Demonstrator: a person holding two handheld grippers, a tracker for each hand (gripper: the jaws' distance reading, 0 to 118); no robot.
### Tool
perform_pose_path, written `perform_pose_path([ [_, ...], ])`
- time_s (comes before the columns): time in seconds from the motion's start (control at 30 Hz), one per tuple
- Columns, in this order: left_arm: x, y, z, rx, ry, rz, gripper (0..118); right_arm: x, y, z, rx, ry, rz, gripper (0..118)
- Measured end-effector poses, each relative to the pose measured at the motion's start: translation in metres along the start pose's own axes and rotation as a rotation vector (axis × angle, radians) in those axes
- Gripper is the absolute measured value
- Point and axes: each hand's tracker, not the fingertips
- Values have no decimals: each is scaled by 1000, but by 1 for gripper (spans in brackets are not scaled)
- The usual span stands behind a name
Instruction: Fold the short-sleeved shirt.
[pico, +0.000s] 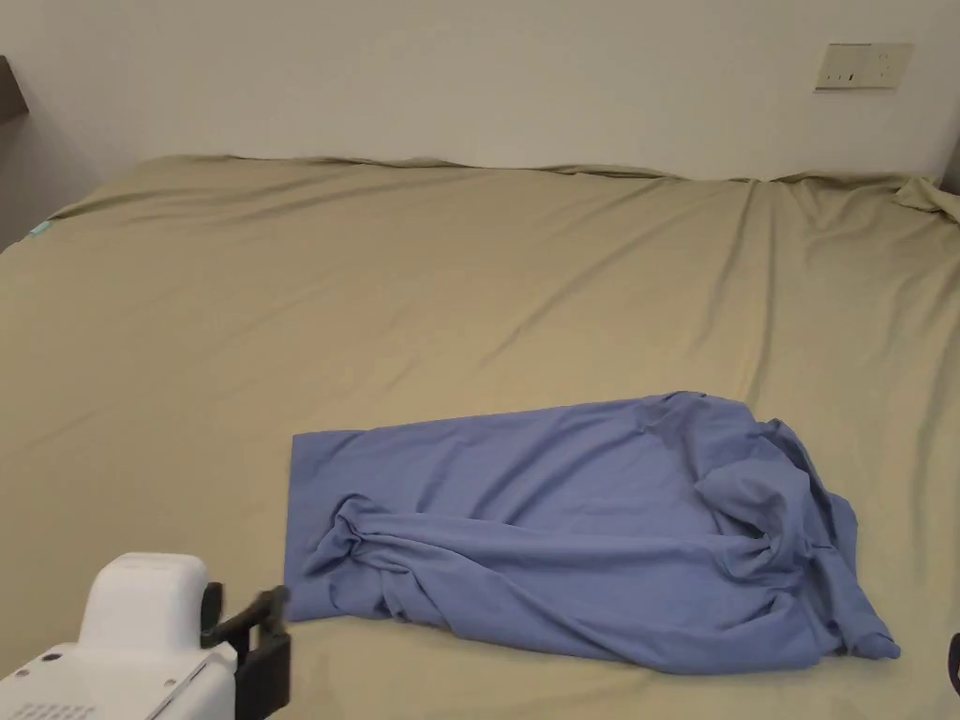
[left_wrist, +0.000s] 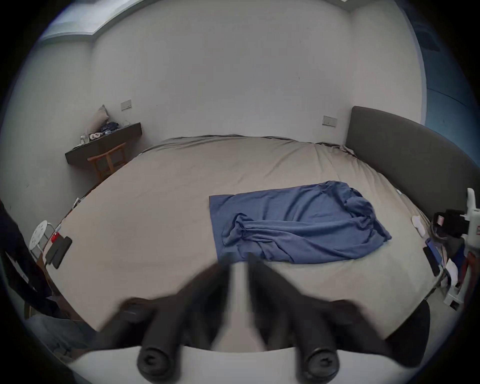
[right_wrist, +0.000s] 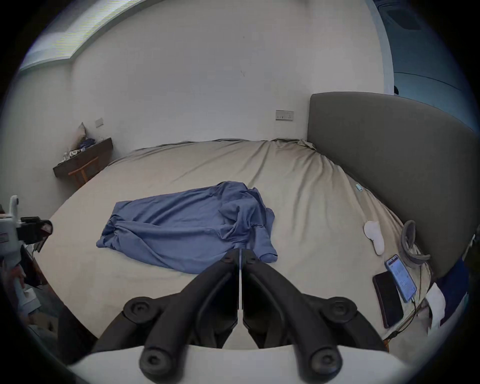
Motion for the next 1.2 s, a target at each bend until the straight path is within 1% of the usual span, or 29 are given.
perform_pose_path([
  [0.03,-1,1,-22,-73,-3,8,90,0,0,-3,-8,0,1,4],
  [0.07,-4,-1,-39,-87,-17,4,90,0,0,-6,-14,0,3,4],
  [0.23,-6,-12,-123,-210,14,-22,90,0,-3,-26,-63,-8,15,4],
  [0.3,-7,-17,-148,-261,4,-14,90,0,-5,-33,-82,-14,19,4],
  [0.4,-8,-21,-171,-271,-2,-19,89,-1,-6,-45,-108,-21,32,4],
  [0.43,-8,-21,-177,-274,-4,-24,79,-2,-5,-49,-114,-22,34,4],
  [0.47,-9,-22,-179,-279,-9,-30,65,-2,-5,-52,-121,-21,37,4],
  [0.5,-10,-22,-184,-282,-14,-36,41,-3,-5,-56,-126,-21,39,4],
  [0.53,-11,-22,-188,-288,-27,-35,6,-5,-5,-59,-130,-20,42,4],
  [0.57,-11,-22,-191,-287,-34,-28,3,-5,-6,-61,-134,-18,45,4],
  [0.6,-12,-26,-191,-279,-25,-8,3,-6,-6,-64,-139,-16,48,4],
  [0.67,-11,-29,-191,-286,-38,-18,3,-8,-7,-70,-152,-8,50,4],
  [0.73,-13,-33,-189,-283,-30,-23,3,-8,-9,-76,-165,11,39,4],
  [0.87,-20,-28,-186,-281,-46,21,3,-4,-5,-90,-182,52,17,4],
  [0.9,-21,-27,-185,-281,-49,23,3,1,-3,-95,-192,76,-15,10],
  [0.97,-21,-25,-181,-277,-51,16,3,15,2,-117,-275,90,-61,107],
  [1.0,-22,-23,-180,-275,-53,16,3,20,2,-128,-288,80,-75,118],
  [1.03,-23,-22,-178,-272,-54,18,3,25,1,-138,-260,58,-70,118],
  [1.07,-23,-21,-177,-266,-53,20,3,30,1,-152,-275,35,-63,118],
  [1.13,-24,-20,-176,-266,-55,22,3,38,-3,-184,-324,-25,-40,118],
  [1.2,-24,-20,-176,-266,-55,29,3,43,-12,-216,-383,-43,-35,118],
])
